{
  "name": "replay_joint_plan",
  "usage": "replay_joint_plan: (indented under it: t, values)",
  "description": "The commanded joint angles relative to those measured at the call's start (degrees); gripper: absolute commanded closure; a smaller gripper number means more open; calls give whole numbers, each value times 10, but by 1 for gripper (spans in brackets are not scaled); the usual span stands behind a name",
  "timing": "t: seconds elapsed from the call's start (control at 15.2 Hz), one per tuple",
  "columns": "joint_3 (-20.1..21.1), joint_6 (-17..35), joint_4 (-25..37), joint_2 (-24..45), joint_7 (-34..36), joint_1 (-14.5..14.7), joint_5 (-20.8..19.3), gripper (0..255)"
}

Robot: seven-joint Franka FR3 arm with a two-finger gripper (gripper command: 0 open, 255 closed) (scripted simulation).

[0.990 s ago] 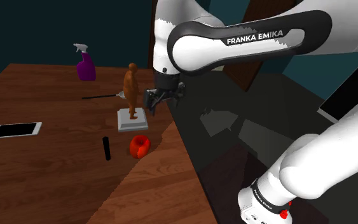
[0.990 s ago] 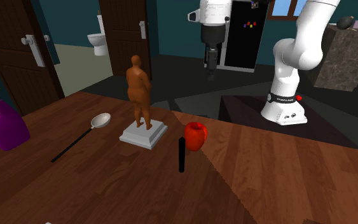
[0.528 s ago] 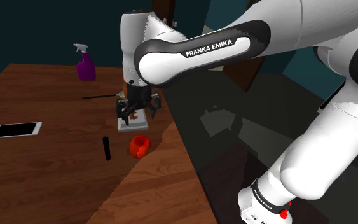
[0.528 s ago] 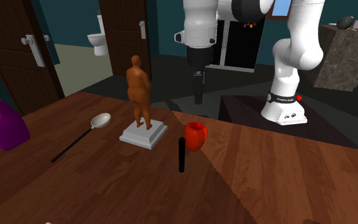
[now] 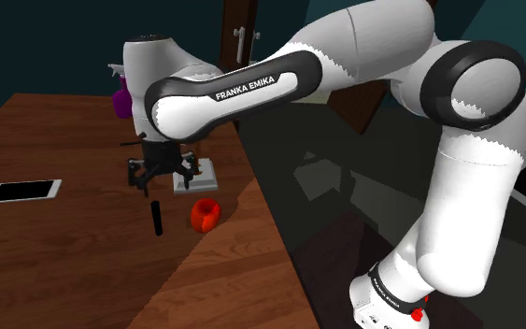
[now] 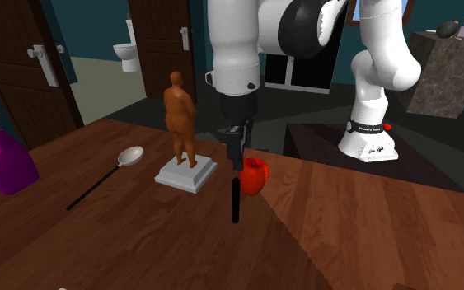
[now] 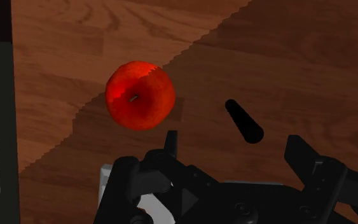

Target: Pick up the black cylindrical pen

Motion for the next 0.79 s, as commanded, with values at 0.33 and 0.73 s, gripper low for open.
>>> replay_joint_plan:
  t: [0.33,0.73]
  values:
    - [-15,12,67,85,33,33,-27,0]
    - [-19,33,56,97,35,35,-33,255]
